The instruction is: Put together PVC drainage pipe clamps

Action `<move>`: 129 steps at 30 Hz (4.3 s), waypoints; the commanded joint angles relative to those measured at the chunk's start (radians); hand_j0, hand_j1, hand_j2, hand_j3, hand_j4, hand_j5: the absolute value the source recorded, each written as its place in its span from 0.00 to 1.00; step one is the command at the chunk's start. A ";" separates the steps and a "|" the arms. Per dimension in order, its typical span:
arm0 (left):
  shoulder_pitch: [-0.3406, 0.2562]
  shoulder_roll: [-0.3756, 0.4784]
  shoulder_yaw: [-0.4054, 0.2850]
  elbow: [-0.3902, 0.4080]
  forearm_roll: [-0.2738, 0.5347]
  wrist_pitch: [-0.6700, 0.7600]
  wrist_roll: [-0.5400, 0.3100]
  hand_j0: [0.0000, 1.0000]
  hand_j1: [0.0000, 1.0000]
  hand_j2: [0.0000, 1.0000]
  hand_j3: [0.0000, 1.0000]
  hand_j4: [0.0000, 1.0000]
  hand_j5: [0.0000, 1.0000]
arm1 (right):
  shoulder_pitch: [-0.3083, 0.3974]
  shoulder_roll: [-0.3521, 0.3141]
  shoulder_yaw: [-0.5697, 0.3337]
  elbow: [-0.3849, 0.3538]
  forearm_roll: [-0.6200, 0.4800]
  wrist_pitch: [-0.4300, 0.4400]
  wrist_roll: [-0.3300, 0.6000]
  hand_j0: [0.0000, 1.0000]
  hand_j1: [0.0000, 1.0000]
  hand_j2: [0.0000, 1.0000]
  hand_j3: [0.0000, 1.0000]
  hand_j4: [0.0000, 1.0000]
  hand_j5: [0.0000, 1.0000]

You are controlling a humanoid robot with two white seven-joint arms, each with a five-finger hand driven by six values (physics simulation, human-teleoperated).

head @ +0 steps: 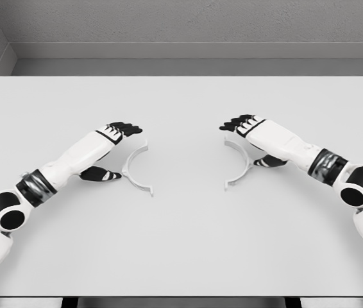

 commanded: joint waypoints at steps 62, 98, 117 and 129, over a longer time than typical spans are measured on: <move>-0.003 -0.089 -0.006 -0.038 -0.016 0.000 0.001 1.00 1.00 1.00 1.00 1.00 1.00 | -0.196 0.147 0.087 0.257 0.034 0.002 -0.002 1.00 1.00 1.00 1.00 1.00 1.00; -0.012 -0.126 -0.007 0.018 -0.045 0.000 0.001 1.00 1.00 1.00 1.00 1.00 1.00 | -0.213 0.195 0.124 0.194 0.025 0.002 0.021 1.00 1.00 1.00 1.00 1.00 1.00; -0.103 -0.089 0.000 0.106 -0.033 0.000 0.001 1.00 1.00 1.00 1.00 1.00 1.00 | 0.044 0.026 -0.040 -0.180 -0.001 0.002 0.022 1.00 1.00 1.00 1.00 1.00 1.00; -0.176 -0.100 -0.001 0.178 -0.033 0.000 0.001 1.00 1.00 1.00 1.00 1.00 1.00 | 0.067 0.026 0.007 -0.217 0.002 0.002 0.025 1.00 1.00 1.00 1.00 1.00 1.00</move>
